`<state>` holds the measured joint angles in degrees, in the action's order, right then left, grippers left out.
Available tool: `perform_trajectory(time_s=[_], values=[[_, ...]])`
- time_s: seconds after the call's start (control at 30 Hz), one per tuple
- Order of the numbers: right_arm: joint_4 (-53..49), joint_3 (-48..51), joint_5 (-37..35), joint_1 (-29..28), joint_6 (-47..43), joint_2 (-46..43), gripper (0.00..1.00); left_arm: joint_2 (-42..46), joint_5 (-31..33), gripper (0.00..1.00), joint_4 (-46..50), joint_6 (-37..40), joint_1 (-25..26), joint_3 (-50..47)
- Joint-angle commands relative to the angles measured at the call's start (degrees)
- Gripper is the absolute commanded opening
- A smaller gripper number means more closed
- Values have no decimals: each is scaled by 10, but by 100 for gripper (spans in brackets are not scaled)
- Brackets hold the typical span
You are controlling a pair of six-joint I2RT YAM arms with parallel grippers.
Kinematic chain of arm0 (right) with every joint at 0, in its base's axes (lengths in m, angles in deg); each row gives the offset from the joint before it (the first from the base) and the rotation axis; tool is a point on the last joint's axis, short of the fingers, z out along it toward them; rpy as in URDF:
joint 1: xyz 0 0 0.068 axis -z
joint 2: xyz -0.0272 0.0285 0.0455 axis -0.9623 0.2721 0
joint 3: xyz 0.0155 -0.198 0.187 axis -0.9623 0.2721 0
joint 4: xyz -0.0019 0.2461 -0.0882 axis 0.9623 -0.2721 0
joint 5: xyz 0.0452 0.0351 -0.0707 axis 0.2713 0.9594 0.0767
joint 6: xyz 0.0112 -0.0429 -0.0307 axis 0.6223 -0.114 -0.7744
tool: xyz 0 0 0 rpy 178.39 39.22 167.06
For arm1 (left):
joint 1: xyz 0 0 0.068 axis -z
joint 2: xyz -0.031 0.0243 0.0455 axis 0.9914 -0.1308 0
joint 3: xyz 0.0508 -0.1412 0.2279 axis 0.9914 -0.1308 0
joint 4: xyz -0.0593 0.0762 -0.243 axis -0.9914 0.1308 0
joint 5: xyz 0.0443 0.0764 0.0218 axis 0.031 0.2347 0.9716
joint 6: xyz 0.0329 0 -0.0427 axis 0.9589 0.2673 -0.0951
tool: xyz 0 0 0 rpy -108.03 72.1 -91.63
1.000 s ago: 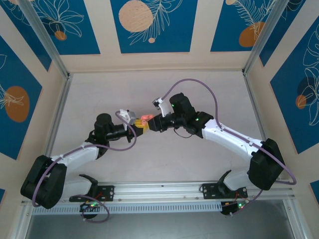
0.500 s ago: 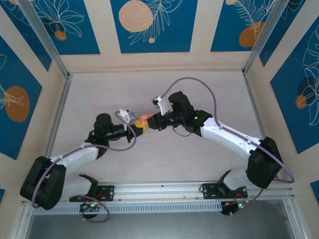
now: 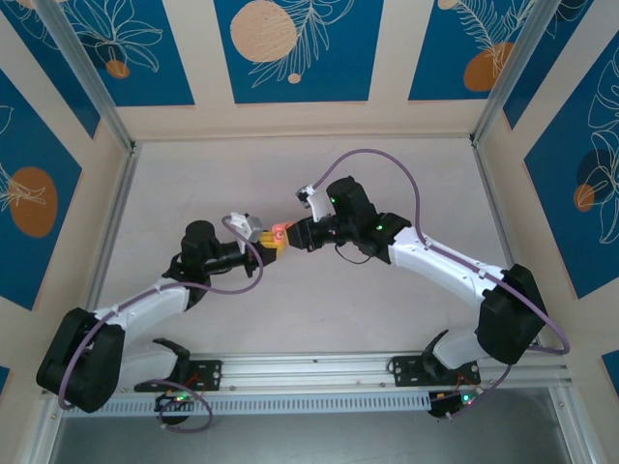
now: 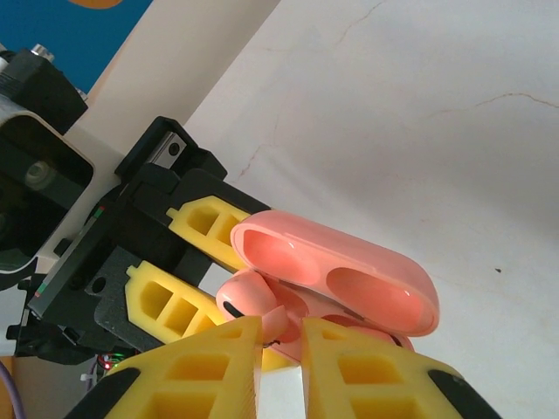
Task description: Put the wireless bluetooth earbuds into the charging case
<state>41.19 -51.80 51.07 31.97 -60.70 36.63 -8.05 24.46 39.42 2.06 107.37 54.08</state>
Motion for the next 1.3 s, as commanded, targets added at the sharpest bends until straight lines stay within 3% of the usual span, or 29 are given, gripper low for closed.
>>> perform_trajectory(time_s=[0.0,0.33,0.77,1.27], values=[[-13,-17,-10,5,7,5,20,17,-9,15,-5,9,5,10],[10,-11,16,5,-4,-40,26,19,-9,15,2,14,5,10],[2,-37,57,-9,-10,-7,19,17,-8,14,0,13,5,10],[-31,-40,3,-4,-5,18,17,21,-8,14,2,12,5,7]])
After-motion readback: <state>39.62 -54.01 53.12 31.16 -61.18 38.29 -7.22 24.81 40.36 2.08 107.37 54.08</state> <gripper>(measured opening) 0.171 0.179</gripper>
